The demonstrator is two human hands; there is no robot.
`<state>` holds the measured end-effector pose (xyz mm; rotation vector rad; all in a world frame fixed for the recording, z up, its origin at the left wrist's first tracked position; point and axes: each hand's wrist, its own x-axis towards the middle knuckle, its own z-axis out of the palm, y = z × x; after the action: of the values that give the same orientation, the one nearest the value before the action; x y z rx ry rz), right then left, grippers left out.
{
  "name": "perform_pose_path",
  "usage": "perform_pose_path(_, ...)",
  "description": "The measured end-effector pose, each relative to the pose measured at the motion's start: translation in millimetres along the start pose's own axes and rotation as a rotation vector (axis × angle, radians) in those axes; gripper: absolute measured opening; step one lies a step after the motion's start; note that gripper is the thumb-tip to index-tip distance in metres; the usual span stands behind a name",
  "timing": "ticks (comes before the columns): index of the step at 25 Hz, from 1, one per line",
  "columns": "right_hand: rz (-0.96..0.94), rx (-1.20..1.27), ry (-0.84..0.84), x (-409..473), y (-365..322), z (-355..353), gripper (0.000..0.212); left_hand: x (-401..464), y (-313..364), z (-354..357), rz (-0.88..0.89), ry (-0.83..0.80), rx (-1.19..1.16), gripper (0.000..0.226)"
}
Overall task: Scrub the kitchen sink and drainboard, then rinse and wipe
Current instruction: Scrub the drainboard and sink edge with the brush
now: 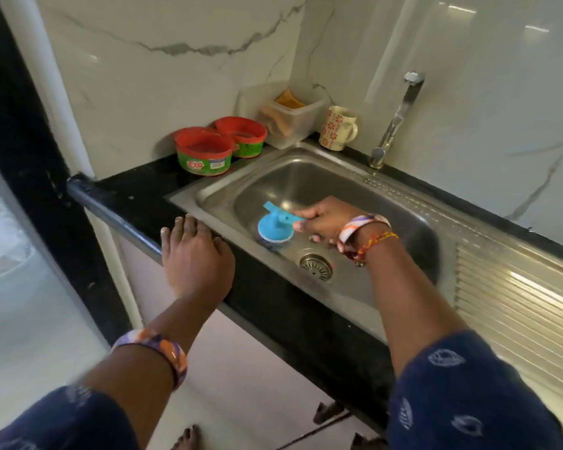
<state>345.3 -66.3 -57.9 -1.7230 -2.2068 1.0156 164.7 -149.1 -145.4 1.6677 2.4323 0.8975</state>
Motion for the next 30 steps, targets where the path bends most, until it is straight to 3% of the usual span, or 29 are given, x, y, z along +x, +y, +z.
perform_pose_path(4,-0.053,0.086,-0.059,76.1,-65.6,25.5,0.035,5.0,-0.1,4.1,-0.019,0.044,0.037,0.051)
perform_pose_path(7,-0.05,0.159,-0.103,71.2,-72.1,31.8,0.036,3.6,2.0,0.1,-0.027,0.028,0.044,0.052)
perform_pose_path(10,0.031,0.026,-0.154,28.9,-35.0,-2.1,0.034,2.1,1.8,-2.6,-0.016,0.01,0.054,0.051)
perform_pose_path(14,0.388,0.014,-0.274,-74.5,54.3,-73.6,0.027,0.4,1.8,-6.6,-0.011,-0.044,0.082,0.051)
perform_pose_path(17,0.524,-0.014,-0.355,-137.6,82.1,-101.3,0.039,-0.1,4.9,-7.6,-0.014,-0.075,0.1,0.052)
perform_pose_path(20,0.369,0.003,-0.301,-124.7,68.9,-85.8,0.03,0.7,5.7,-6.0,-0.015,-0.07,0.103,0.052)
perform_pose_path(23,0.137,0.067,-0.227,-57.3,32.0,-43.9,0.034,2.2,3.7,-3.3,-0.01,-0.042,0.083,0.051)
perform_pose_path(26,0.033,0.195,-0.167,29.5,-20.1,3.0,0.038,2.9,1.8,-0.7,-0.008,-0.01,0.062,0.051)
perform_pose_path(30,-0.102,0.111,-0.067,85.4,-80.8,38.9,0.035,5.3,1.8,0.7,-0.015,0.021,0.057,0.05)
